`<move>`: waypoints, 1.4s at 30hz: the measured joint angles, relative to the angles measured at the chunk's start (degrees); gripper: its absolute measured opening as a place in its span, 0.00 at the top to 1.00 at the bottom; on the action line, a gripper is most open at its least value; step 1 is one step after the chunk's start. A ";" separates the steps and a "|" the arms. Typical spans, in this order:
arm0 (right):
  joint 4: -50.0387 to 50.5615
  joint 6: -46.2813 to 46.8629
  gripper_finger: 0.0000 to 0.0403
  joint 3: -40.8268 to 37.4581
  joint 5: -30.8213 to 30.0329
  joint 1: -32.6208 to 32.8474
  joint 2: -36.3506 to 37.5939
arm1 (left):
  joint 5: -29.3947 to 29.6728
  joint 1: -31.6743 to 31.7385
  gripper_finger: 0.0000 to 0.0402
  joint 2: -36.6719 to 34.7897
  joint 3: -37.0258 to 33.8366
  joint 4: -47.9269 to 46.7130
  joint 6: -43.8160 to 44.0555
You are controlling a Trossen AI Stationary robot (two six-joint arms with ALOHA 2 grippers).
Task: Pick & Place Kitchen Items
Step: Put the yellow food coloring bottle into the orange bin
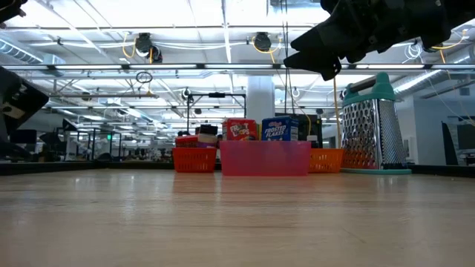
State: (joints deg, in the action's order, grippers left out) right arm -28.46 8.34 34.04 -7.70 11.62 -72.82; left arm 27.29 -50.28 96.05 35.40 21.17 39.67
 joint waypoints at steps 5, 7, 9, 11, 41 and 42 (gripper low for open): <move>-0.01 0.00 0.47 0.00 0.00 0.00 0.00 | -0.50 0.02 0.72 0.00 0.04 0.34 -1.02; 0.00 0.00 0.47 0.00 0.00 0.00 0.00 | -0.47 0.12 0.77 0.00 0.04 0.46 -2.11; -0.01 0.16 0.47 0.00 0.01 0.00 0.00 | -0.28 0.42 0.79 0.00 0.04 0.64 -2.55; -0.01 1.64 0.47 0.00 0.09 0.00 0.00 | -0.26 1.20 0.79 0.00 0.04 1.15 -2.79; -14.75 4.08 0.47 6.23 0.39 8.01 -16.30 | -17.33 27.28 0.77 -0.39 9.27 5.33 -15.22; -14.85 4.08 0.47 6.56 0.37 8.00 -16.67 | -17.34 27.66 0.77 -0.39 10.03 4.11 -15.42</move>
State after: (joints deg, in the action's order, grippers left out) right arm -43.31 12.42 40.60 -7.34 19.62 -89.49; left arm 9.95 -22.62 95.66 45.43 25.28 24.26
